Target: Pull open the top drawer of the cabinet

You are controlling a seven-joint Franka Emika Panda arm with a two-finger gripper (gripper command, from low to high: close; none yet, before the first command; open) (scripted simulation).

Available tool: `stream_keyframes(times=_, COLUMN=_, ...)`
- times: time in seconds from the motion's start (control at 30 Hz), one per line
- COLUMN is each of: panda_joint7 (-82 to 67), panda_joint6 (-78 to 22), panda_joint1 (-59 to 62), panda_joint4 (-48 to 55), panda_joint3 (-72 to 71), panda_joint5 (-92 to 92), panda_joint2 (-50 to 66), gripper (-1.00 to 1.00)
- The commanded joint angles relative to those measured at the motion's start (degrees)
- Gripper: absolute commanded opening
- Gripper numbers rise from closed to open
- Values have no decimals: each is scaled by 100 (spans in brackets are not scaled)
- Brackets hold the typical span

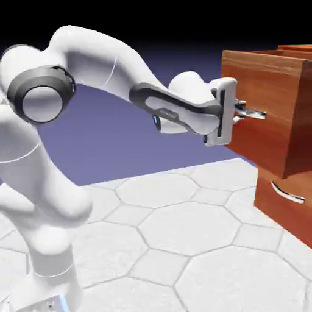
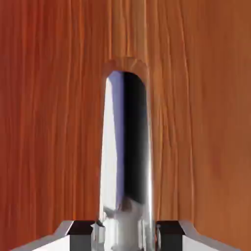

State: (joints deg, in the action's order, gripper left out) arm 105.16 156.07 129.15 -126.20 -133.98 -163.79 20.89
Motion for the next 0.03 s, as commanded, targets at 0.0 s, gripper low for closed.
stream_keyframes(times=0.0, panda_joint7=-171, panda_joint6=-27, panda_joint1=130, panda_joint4=-194, panda_joint3=-133, panda_joint5=90, panda_joint2=207, gripper=100)
